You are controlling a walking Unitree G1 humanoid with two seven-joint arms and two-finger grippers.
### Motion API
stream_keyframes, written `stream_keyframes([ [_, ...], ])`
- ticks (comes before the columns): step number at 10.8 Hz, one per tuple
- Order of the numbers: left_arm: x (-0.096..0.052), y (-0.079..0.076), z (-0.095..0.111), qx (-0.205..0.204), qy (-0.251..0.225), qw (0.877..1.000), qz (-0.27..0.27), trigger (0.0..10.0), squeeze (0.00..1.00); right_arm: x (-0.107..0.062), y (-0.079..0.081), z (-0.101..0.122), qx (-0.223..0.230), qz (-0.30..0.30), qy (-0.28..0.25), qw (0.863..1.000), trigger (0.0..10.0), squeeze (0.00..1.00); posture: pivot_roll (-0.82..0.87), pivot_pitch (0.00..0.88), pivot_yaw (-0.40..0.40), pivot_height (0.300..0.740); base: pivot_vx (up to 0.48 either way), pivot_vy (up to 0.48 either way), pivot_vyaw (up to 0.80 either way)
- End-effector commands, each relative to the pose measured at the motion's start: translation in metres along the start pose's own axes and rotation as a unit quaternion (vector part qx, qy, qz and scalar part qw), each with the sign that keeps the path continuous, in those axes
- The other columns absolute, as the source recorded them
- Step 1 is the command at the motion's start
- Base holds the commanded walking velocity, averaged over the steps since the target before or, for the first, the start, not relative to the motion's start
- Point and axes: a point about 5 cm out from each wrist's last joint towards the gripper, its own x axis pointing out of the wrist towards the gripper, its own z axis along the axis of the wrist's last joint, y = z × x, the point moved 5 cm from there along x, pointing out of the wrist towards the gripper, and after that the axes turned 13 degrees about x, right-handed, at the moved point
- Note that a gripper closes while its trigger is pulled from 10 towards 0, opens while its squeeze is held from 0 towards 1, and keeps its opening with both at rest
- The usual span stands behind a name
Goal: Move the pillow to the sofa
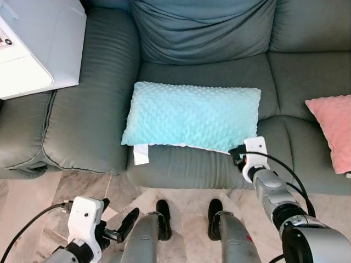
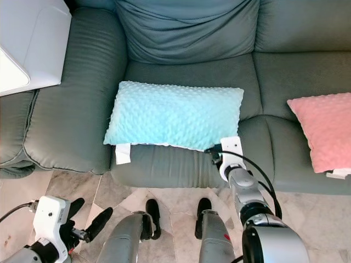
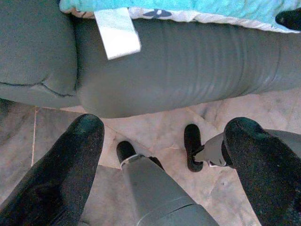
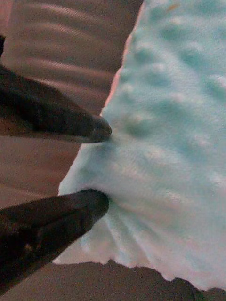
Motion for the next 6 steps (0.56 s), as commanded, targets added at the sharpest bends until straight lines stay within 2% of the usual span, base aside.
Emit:
stream_keyframes([
  [1, -0.006, 0.005, -0.012, -0.001, 0.027, 1.0, 0.012, 10.0, 0.0, -0.006, -0.004, -0.025, 0.001, -0.01, 0.038, 0.999, 0.0, 0.0, 0.2, 0.509, 0.148, 0.74, 0.0, 0.0, 0.0],
  [6, -0.003, 0.011, -0.012, 0.005, 0.025, 0.999, 0.026, 10.0, 0.0, -0.01, -0.026, -0.02, -0.051, -0.049, 0.033, 0.997, 0.0, 0.0, 0.19, 0.509, 0.147, 0.74, 0.0, 0.0, 0.0],
])
